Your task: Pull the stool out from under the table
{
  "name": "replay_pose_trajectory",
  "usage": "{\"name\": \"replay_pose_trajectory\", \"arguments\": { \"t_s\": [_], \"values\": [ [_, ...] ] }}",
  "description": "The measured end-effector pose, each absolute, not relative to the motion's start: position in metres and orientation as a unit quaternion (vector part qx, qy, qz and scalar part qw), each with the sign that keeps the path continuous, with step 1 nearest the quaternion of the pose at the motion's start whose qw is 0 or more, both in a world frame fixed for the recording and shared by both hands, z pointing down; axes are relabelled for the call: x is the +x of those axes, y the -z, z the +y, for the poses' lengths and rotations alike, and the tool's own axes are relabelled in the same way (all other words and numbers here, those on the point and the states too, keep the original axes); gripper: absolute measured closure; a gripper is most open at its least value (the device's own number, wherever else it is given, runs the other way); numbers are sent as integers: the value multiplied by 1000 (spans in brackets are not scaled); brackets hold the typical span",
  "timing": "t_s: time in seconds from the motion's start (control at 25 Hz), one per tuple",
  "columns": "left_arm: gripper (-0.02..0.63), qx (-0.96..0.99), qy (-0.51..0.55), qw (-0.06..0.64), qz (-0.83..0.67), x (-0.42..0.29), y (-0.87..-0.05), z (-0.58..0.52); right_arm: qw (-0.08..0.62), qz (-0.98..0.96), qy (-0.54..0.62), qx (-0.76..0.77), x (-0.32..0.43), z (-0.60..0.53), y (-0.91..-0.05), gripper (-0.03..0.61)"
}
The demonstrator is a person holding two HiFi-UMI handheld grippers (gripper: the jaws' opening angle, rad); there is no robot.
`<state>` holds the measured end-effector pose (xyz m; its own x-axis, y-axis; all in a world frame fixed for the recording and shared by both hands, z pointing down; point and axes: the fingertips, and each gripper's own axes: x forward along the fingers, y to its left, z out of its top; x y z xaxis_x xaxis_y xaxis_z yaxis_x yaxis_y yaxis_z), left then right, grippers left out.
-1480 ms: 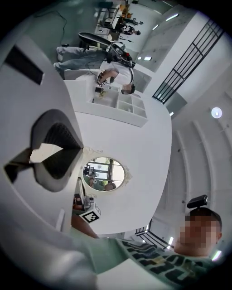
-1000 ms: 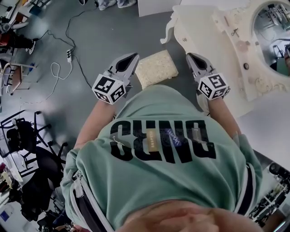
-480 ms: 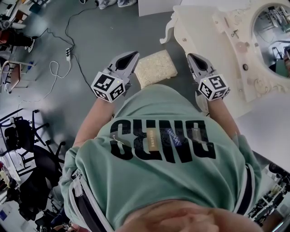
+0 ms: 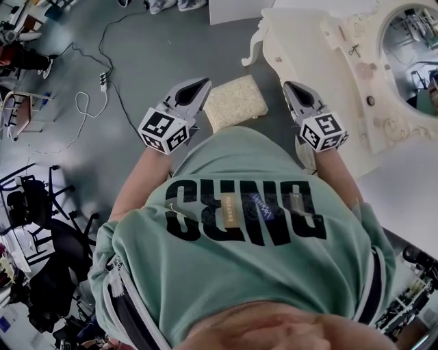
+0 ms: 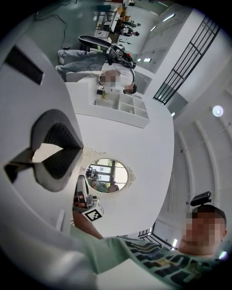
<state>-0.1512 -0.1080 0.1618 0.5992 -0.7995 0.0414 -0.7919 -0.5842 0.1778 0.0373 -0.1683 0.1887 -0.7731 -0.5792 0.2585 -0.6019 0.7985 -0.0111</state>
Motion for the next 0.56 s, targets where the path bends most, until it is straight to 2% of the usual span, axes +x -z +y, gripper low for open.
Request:
{"name": "replay_pose_trajectory", "arguments": {
  "t_s": [0.56],
  "values": [
    [604,892,16,81,-444,-151,-157,-108,124,-942,-37,310,37,-168,-183,586]
  ]
}}
